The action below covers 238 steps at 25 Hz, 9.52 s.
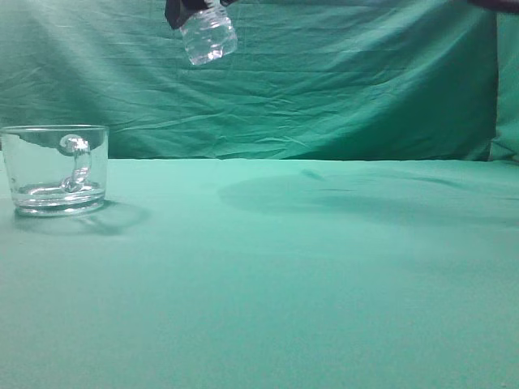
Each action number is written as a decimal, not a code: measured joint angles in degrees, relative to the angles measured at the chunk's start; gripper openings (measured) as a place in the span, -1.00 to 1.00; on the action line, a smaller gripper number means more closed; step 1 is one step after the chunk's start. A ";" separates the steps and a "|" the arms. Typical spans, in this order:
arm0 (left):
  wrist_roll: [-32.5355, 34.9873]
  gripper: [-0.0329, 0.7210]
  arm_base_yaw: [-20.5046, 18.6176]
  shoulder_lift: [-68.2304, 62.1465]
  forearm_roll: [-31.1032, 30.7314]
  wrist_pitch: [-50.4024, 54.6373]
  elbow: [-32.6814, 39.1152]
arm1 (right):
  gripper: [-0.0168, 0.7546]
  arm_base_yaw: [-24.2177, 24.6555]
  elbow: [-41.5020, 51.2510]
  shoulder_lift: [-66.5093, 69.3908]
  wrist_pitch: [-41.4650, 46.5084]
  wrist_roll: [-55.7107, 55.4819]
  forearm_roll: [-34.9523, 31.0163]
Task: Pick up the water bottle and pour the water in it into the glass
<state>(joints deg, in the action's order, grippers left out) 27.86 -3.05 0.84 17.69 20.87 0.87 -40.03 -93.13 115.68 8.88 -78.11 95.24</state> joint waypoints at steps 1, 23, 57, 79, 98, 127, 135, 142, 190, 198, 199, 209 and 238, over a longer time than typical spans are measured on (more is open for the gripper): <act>0.00 -0.91 0.00 0.00 0.00 0.00 0.00 | -0.16 0.00 0.14 -0.75 0.46 -0.42 -1.14; 0.00 -0.91 0.00 0.00 0.00 0.00 0.00 | -0.16 1.94 36.25 -26.54 8.13 -12.35 -4.14; 0.00 -0.91 0.00 0.00 0.00 0.00 0.00 | -0.16 23.07 45.46 -31.73 -11.14 -13.40 5.58; 0.00 -0.91 0.00 0.00 0.00 0.00 0.00 | -0.16 23.07 45.46 -31.73 -10.15 -17.37 5.58; 0.00 -0.91 0.00 0.00 0.00 0.00 0.00 | -0.16 24.50 45.59 -32.86 -13.51 2.50 -12.78; 0.00 -0.91 0.00 0.00 0.00 0.00 0.00 | -0.16 25.03 57.77 -23.39 -39.98 75.44 -84.92; 0.00 -0.91 0.00 0.00 0.00 0.00 0.00 | -0.16 25.03 57.77 -15.98 -50.87 73.08 -80.01; 0.00 -0.91 0.00 0.00 0.00 0.00 0.00 | -0.16 25.03 57.77 -10.18 -58.53 72.95 -76.67; 0.00 -0.91 0.00 0.00 0.00 0.00 0.00 | 0.78 25.03 69.27 -7.99 -74.25 71.35 -78.83; 0.00 -0.91 0.00 0.00 0.00 0.00 0.00 | 0.78 25.03 74.89 -18.47 -72.93 71.21 -82.54; 0.00 -0.91 0.00 0.00 0.00 0.00 0.00 | 0.78 25.03 74.89 -20.86 -71.19 71.08 -82.57; 0.00 -0.91 0.00 0.00 0.00 0.00 0.00 | 0.14 25.03 75.48 -51.19 -42.10 67.05 -82.67; 0.00 -0.91 0.00 0.00 0.00 0.00 0.00 | -0.96 25.03 72.52 -83.11 2.13 59.26 -83.38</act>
<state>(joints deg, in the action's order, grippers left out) 27.86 -3.05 0.84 17.69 20.87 0.87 -15.00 -20.61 32.57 11.01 -18.85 11.86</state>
